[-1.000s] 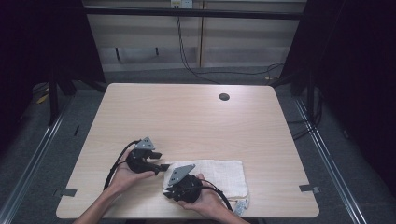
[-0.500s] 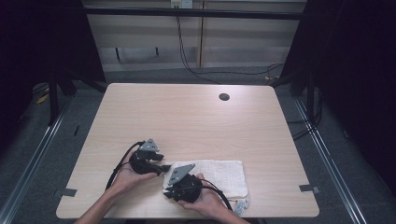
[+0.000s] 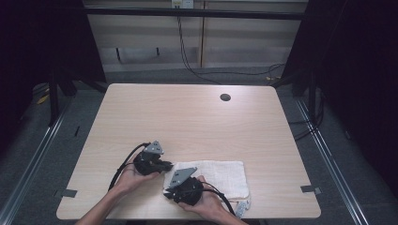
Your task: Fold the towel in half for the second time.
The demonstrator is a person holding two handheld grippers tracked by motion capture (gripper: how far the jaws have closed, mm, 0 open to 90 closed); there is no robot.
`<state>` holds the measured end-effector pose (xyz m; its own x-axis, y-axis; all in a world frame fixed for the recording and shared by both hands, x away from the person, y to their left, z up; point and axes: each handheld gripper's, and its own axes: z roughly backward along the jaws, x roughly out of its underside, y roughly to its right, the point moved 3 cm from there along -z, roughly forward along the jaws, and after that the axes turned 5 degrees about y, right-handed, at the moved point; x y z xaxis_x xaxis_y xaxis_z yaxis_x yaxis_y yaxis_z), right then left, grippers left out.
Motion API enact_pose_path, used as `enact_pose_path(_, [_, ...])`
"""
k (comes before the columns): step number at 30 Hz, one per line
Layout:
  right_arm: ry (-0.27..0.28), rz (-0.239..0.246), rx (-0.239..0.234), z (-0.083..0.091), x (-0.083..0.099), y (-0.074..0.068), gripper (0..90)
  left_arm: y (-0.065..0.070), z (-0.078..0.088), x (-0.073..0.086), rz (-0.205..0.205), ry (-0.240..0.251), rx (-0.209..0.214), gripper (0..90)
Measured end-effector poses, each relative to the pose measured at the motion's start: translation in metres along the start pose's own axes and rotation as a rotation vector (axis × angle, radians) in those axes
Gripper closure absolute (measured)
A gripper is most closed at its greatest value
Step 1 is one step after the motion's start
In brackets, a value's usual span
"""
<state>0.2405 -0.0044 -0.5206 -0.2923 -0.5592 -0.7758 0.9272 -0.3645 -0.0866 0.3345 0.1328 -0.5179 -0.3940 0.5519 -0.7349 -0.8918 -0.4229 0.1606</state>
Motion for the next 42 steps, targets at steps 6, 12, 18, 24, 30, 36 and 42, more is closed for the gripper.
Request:
enact_pose_path(6, [0.008,-0.036,-0.026,0.001,-0.001,0.001,84.5,-0.006,0.010,0.005,0.024,0.024,0.006,85.3])
enact_pose_path(12, [0.036,-0.057,-0.037,0.007,-0.009,0.000,84.5,-0.008,0.017,0.001,0.079,0.078,0.022,85.4])
enact_pose_path(18, [0.067,-0.064,-0.036,0.013,-0.016,0.001,84.5,-0.008,0.019,-0.005,0.090,0.110,0.023,85.4])
enact_pose_path(24, [0.090,-0.058,-0.042,0.017,-0.028,-0.004,84.6,-0.006,0.030,-0.009,0.085,0.138,0.022,85.5])
enact_pose_path(30, [0.119,-0.032,-0.048,0.023,-0.045,-0.005,84.6,-0.012,0.046,-0.007,0.096,0.177,0.013,86.1])
enact_pose_path(36, [0.121,-0.025,-0.063,0.018,-0.052,-0.004,84.6,-0.016,0.052,-0.005,0.107,0.184,0.002,86.1])
enact_pose_path(42, [0.152,-0.038,-0.073,0.016,-0.063,-0.003,84.6,-0.023,0.064,-0.005,0.120,0.197,-0.003,86.2])
